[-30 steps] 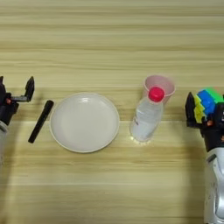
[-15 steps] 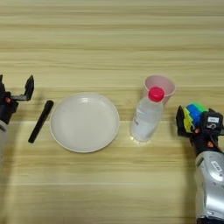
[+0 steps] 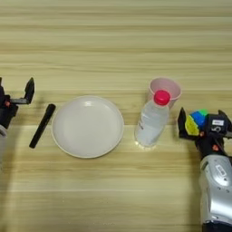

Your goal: Move the objects on the table

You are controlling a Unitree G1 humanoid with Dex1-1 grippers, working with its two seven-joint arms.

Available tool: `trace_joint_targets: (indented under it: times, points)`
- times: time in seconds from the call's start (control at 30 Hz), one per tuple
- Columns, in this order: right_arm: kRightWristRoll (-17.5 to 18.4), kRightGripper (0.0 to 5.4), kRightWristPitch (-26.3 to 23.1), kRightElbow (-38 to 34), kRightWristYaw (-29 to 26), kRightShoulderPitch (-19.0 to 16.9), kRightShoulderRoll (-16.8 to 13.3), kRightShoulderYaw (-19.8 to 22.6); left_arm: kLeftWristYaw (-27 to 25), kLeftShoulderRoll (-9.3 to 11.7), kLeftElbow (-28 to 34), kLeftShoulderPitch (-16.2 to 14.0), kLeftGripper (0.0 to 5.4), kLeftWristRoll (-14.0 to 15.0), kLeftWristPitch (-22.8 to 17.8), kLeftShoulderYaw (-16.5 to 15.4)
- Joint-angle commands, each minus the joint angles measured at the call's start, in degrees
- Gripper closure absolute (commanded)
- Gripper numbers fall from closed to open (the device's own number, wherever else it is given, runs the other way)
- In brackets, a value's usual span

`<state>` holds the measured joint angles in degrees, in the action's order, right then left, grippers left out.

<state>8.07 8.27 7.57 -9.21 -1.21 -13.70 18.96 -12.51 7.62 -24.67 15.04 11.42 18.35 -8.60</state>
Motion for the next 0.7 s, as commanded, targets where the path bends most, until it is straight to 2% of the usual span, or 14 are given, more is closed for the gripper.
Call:
trace_joint_targets:
  times: [0.03,0.4,0.6,0.7]
  points:
    - [0.62,0.02,0.42,-2.47,0.46,-0.52,-0.51,0.59,0.01,0.36,-0.06,0.7,0.0,-0.58,-0.34,-0.07]
    - [1.78,0.02,-0.23,-8.36,2.11,-2.48,-0.58,3.12,-0.07,0.72,2.22,-0.58,0.0,-0.78,-1.25,0.07]
    - [2.3,0.02,-0.27,-13.72,3.79,-3.59,0.58,3.61,-0.54,1.74,6.41,-2.84,0.0,-1.15,-3.16,0.42]
    - [2.02,0.02,-0.87,-17.23,4.79,-4.67,0.84,3.58,-1.11,2.85,10.87,-5.55,0.0,-1.24,-5.47,0.82]
